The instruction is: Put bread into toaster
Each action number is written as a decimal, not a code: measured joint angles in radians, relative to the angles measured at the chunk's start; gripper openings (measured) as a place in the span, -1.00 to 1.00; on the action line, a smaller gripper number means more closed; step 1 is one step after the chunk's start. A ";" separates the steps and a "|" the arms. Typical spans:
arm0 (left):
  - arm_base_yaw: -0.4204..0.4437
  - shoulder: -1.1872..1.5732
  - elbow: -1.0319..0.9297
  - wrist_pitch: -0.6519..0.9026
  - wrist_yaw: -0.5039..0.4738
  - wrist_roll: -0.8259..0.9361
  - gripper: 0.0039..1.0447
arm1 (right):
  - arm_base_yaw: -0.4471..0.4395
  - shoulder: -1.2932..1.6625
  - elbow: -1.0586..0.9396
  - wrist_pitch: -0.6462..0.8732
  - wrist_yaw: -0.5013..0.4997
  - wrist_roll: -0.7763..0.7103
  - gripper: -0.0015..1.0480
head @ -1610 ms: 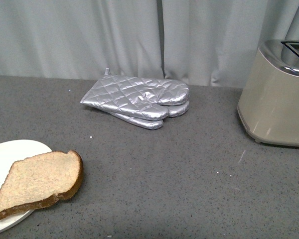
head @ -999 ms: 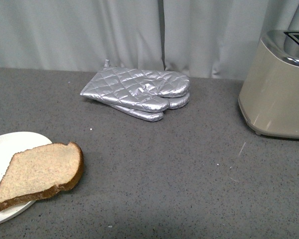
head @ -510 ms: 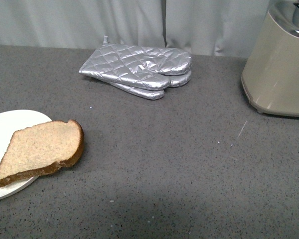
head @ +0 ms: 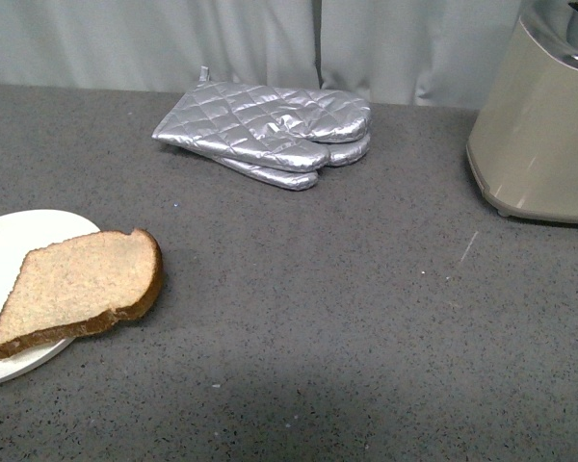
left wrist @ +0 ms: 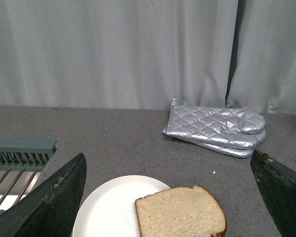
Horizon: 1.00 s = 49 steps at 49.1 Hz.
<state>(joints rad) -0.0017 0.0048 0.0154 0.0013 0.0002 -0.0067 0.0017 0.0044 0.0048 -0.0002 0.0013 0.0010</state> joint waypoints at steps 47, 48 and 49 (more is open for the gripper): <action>0.000 0.000 0.000 0.000 0.000 0.000 0.88 | 0.000 0.000 0.000 0.000 0.000 0.000 0.82; 0.000 0.000 0.000 0.000 0.000 0.000 0.88 | 0.000 0.000 0.000 0.000 0.000 0.000 0.82; 0.000 0.000 0.000 0.000 0.000 0.000 0.88 | 0.000 0.000 0.000 0.000 0.000 0.000 0.82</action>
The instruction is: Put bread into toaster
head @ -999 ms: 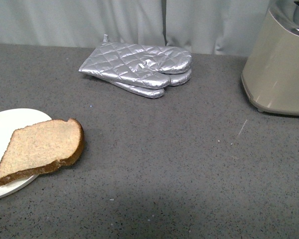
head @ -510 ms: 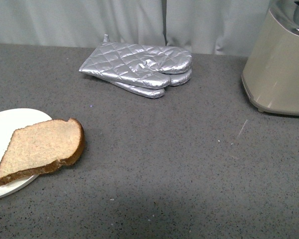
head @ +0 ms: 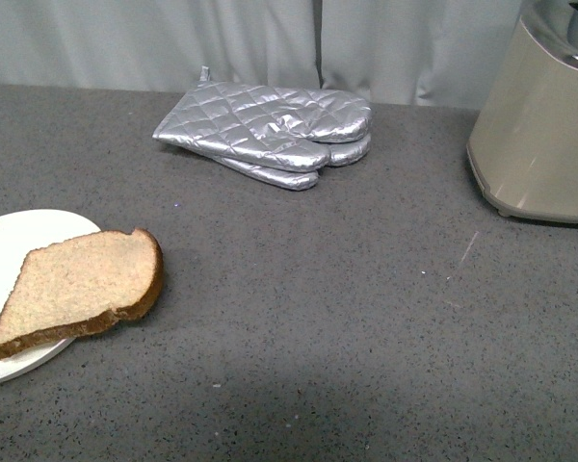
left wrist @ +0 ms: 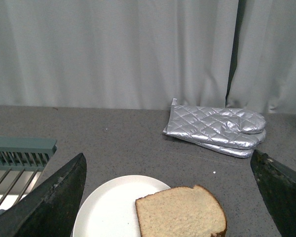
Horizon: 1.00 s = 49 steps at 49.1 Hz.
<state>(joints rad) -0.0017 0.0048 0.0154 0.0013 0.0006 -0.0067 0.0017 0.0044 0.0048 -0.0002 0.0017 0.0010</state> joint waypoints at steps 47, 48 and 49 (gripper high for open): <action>0.512 1.320 0.428 0.317 0.681 -0.582 0.88 | 0.000 0.000 0.000 0.000 0.000 0.000 0.82; 0.522 1.366 0.449 0.315 0.687 -0.562 0.88 | 0.000 0.000 0.000 0.000 0.000 0.000 0.82; 0.535 1.427 0.477 0.312 0.692 -0.530 0.88 | 0.000 0.000 0.000 0.000 0.000 0.000 0.82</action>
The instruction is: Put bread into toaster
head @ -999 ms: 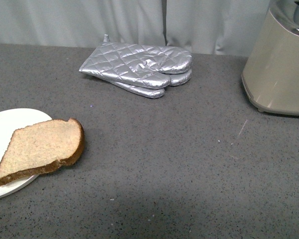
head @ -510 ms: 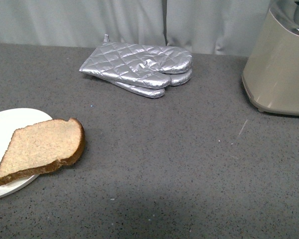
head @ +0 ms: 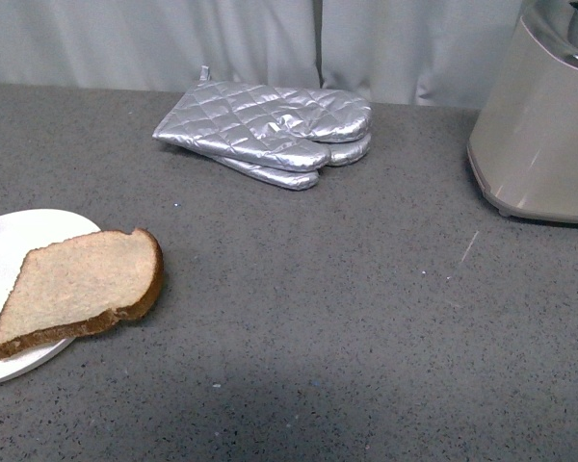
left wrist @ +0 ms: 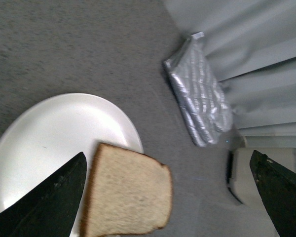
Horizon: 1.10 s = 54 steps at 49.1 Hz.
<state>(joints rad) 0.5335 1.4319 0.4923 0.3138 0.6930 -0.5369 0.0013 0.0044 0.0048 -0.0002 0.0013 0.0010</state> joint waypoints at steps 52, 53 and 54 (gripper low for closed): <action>-0.017 0.473 0.192 -0.254 -0.031 0.646 0.88 | 0.000 0.000 0.000 0.000 0.000 0.000 0.82; -0.023 0.473 0.188 -0.253 -0.031 0.645 0.88 | 0.000 0.000 0.000 0.000 0.000 0.000 0.82; -0.026 0.473 0.187 -0.252 -0.031 0.645 0.88 | 0.000 0.000 0.000 0.000 0.000 0.000 0.82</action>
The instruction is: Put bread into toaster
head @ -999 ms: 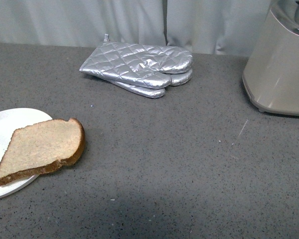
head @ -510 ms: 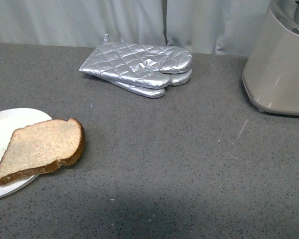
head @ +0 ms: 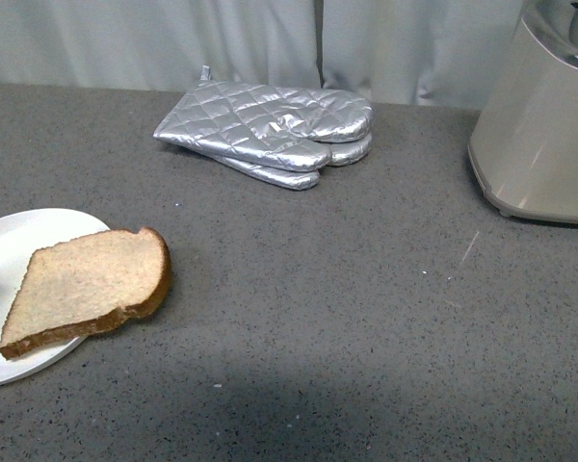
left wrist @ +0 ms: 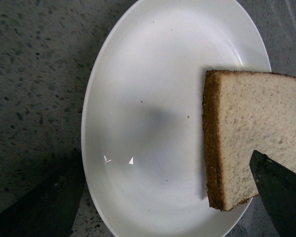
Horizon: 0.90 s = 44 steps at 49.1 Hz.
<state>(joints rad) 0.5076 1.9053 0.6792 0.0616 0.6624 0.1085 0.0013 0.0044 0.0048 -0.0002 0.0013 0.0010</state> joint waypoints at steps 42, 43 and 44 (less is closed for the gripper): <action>-0.116 0.046 -0.008 0.039 -0.092 0.096 0.73 | 0.000 0.000 0.000 0.000 0.000 0.000 0.82; -0.117 0.047 -0.008 0.042 -0.095 0.097 0.66 | 0.000 0.000 0.000 0.000 0.000 0.000 0.82; -0.118 0.047 -0.009 0.042 -0.096 0.097 0.62 | 0.000 0.000 0.000 0.000 0.000 0.000 0.82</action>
<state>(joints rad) 0.3897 1.9522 0.6701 0.1040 0.5667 0.2050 0.0013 0.0044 0.0048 -0.0002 0.0013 0.0010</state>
